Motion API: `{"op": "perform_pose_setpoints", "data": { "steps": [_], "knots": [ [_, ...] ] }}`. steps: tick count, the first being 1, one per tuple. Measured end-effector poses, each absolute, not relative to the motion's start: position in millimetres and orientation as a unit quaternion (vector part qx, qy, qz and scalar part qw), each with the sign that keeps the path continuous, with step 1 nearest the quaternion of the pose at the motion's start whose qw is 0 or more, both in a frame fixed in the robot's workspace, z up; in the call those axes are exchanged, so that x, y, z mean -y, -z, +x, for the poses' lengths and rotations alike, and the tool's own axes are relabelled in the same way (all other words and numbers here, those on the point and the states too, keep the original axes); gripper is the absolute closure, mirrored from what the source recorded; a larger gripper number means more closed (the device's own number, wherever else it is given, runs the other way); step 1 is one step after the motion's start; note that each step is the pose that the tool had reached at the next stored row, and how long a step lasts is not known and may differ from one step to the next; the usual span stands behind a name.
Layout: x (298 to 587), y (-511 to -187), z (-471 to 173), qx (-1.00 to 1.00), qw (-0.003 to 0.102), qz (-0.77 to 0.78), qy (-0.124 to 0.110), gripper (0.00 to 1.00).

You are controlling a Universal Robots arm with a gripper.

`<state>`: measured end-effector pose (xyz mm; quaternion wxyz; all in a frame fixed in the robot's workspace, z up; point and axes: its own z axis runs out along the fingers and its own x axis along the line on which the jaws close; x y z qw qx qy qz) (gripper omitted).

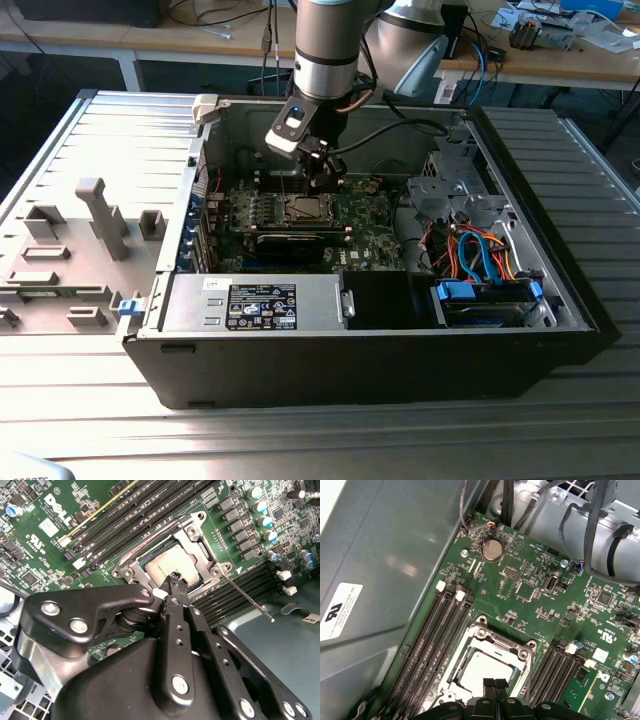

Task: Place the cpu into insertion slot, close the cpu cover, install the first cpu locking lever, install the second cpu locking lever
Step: 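Install the first cpu locking lever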

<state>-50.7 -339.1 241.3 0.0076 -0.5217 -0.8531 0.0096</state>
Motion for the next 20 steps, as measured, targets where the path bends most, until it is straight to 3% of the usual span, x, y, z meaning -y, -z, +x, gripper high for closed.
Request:
{"op": "perform_pose_setpoints", "data": {
  "steps": [20],
  "knots": [
    [339.2, -241.3, -50.7, 0.866, 0.007, -0.501, -0.01, 0.89]
  ]
}}
